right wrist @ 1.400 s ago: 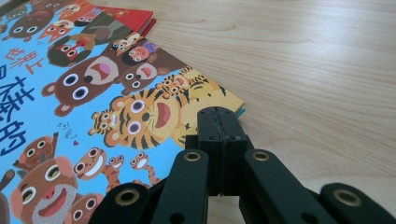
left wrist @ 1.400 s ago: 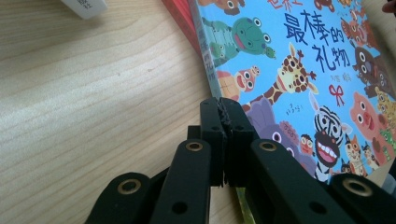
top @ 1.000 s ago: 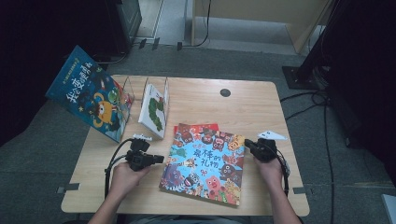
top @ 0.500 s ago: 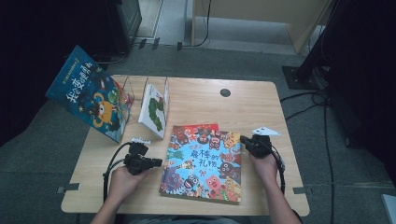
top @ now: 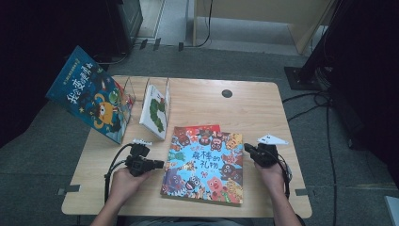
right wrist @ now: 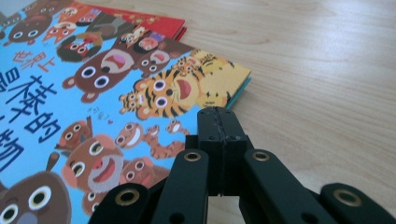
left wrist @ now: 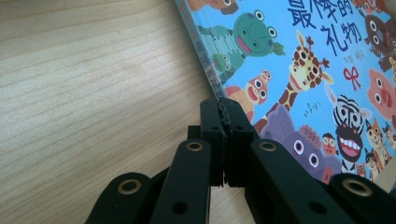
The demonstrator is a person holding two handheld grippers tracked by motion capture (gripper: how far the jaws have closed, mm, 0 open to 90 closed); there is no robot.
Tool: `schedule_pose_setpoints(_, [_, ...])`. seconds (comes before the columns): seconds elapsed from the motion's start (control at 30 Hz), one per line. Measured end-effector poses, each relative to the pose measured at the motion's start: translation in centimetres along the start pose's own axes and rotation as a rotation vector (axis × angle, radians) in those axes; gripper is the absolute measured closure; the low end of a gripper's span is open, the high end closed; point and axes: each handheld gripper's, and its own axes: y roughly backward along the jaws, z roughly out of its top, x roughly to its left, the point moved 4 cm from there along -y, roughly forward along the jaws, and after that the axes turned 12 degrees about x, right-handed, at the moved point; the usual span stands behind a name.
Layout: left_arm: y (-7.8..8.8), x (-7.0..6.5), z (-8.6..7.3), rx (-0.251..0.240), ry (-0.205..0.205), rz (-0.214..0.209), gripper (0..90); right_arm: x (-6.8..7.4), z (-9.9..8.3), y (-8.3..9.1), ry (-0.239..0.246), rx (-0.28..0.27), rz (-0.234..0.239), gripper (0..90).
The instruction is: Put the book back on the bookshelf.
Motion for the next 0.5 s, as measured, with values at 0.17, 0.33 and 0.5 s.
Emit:
schedule_pose_setpoints(0.17, [-0.2,0.0,0.4,0.015,-0.005,-0.012,89.8,0.5,-0.8,0.0,0.028,0.036,0.009,90.0])
schedule_pose_setpoints(0.33, [-0.7,-0.1,0.6,0.027,-0.011,-0.009,90.0,0.9,-1.4,0.0,0.046,0.066,0.024,90.0])
schedule_pose_setpoints(0.5, [-0.7,-0.1,0.5,0.025,-0.008,-0.012,90.0,1.1,-1.4,0.0,0.039,0.074,0.026,90.0])
